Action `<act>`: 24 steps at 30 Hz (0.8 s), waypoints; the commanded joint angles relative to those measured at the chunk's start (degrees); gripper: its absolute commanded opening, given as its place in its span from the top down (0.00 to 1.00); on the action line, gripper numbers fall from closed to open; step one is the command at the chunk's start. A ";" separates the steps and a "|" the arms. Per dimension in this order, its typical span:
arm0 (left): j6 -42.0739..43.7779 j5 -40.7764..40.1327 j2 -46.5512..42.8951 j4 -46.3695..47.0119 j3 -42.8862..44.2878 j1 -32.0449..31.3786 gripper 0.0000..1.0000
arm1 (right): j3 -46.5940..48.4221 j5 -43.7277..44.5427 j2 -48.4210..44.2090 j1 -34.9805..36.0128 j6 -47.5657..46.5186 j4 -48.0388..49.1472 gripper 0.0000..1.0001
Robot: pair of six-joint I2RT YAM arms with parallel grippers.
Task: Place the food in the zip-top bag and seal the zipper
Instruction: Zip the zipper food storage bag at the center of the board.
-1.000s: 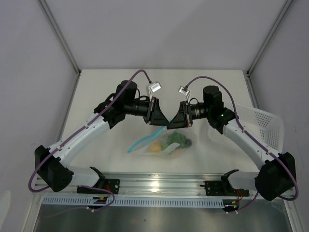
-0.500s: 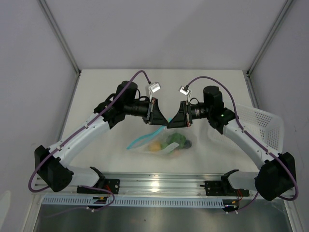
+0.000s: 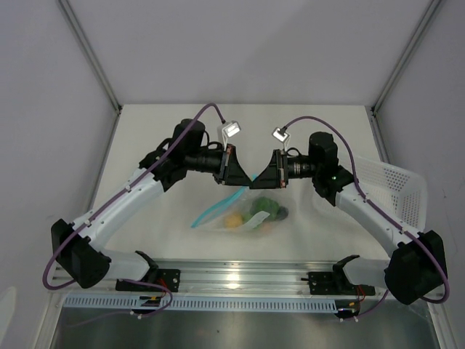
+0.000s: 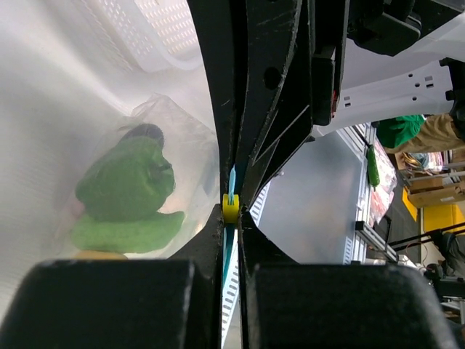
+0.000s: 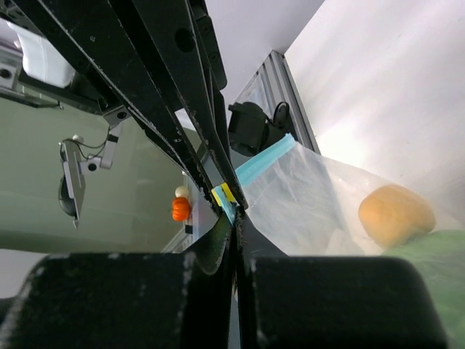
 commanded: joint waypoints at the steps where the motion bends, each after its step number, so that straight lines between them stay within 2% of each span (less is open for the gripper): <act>1: 2.23 1.64 0.96 -4.40 2.50 0.12 0.99 | 0.45 3.23 -1.96 -0.97 5.78 7.75 1.00; 11: 3.20 2.78 2.37 -6.16 4.52 0.12 0.99 | -0.96 4.82 -2.40 -5.09 12.73 11.70 1.00; 24: 3.55 1.20 -4.31 -8.71 -3.12 0.48 0.99 | -6.58 7.02 -4.69 -7.64 16.42 16.36 1.00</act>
